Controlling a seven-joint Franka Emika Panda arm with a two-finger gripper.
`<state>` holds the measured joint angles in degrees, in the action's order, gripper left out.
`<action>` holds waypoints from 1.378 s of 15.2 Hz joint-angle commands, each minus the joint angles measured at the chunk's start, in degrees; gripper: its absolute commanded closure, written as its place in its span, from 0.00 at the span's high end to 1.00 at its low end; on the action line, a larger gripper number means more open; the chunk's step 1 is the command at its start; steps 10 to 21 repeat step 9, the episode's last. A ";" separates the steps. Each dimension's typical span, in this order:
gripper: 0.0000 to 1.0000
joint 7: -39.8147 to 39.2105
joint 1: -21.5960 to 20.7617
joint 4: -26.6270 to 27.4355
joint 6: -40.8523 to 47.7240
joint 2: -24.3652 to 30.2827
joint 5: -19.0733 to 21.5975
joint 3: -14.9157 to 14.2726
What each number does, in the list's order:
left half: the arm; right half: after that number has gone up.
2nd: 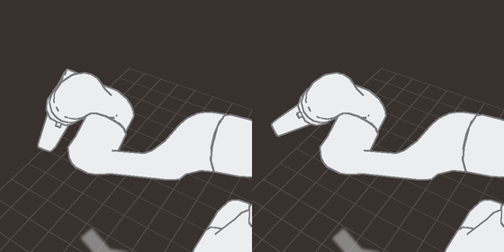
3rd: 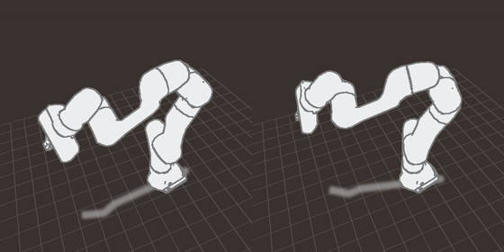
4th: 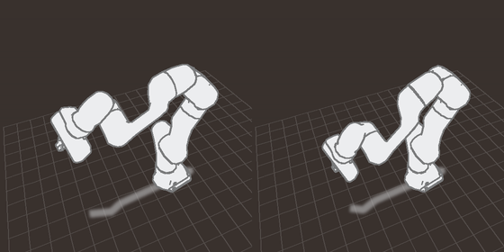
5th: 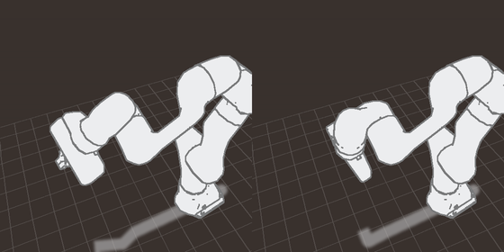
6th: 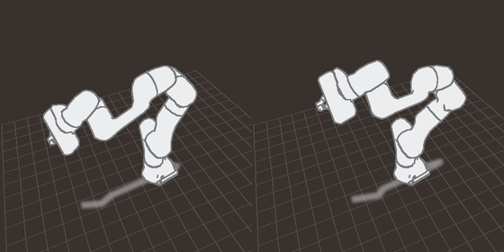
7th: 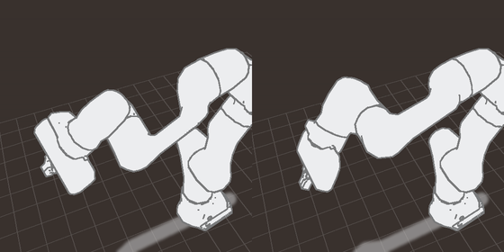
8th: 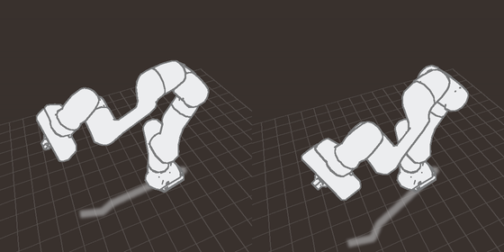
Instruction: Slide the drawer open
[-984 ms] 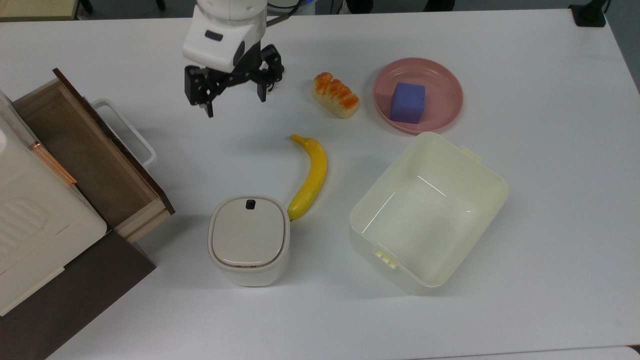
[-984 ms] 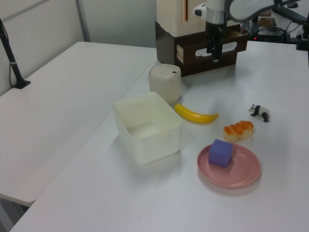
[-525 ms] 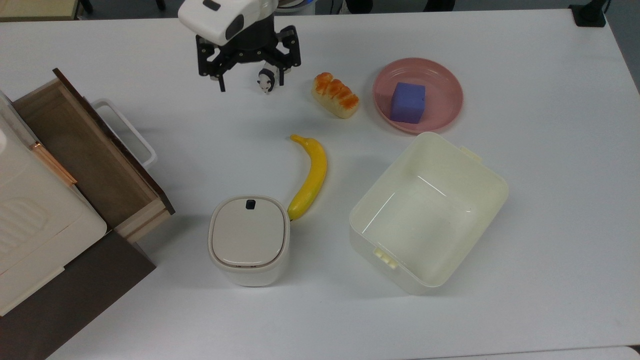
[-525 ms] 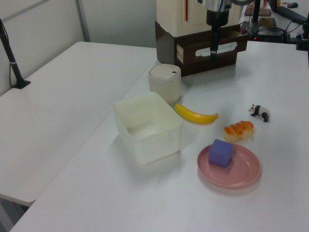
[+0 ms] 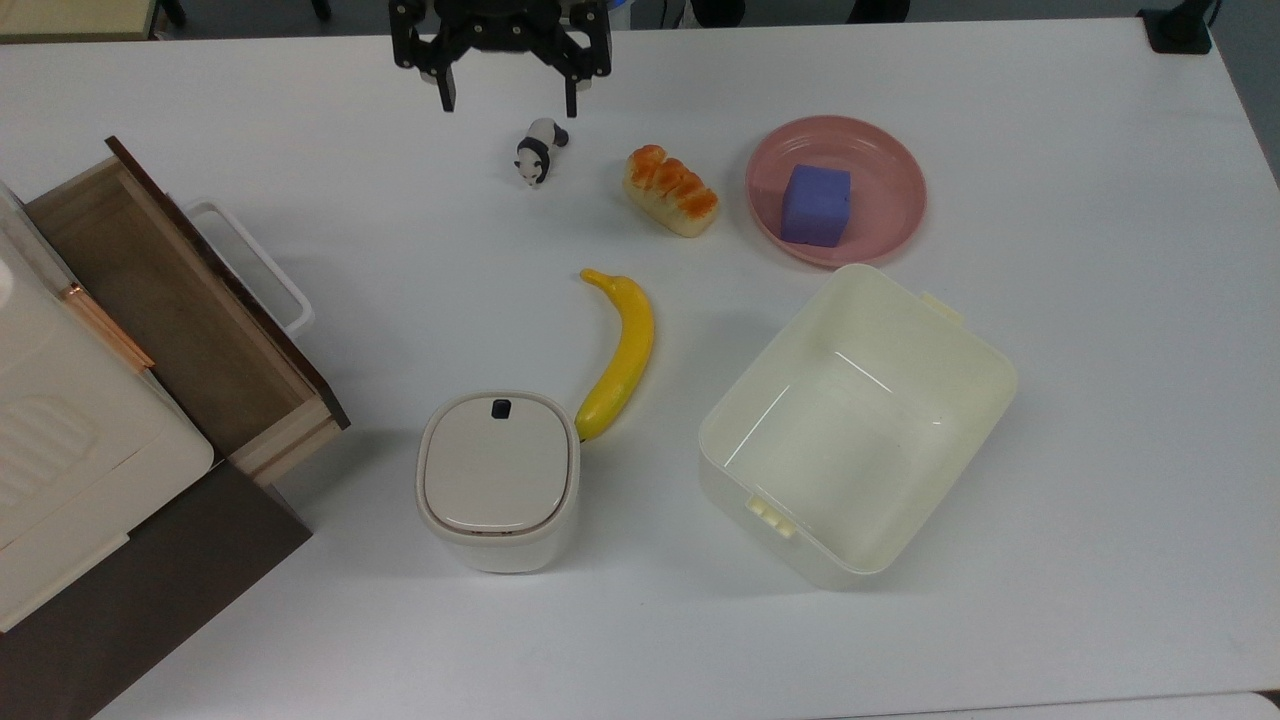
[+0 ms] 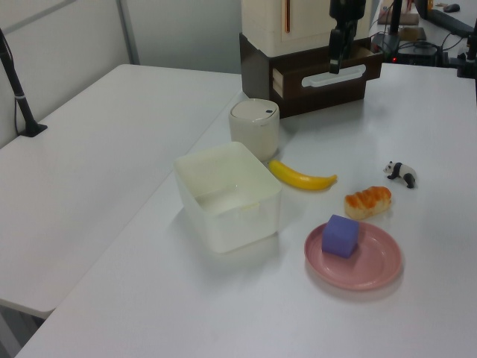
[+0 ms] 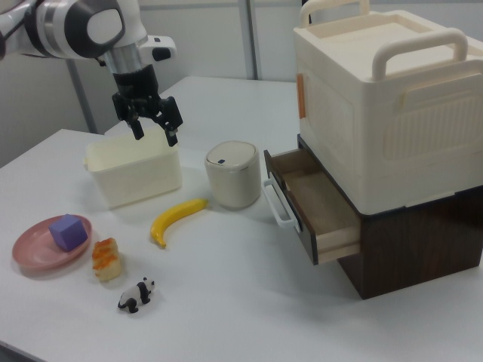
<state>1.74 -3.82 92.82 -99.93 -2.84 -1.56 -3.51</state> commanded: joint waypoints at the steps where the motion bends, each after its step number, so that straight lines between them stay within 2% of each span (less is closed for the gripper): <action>1: 1.00 1.60 -1.19 0.17 2.37 2.04 1.03 -1.15; 6: 1.00 1.51 -1.71 0.26 6.59 3.10 0.42 -1.06; 21: 1.00 1.51 -1.54 0.26 6.59 3.10 0.41 -1.06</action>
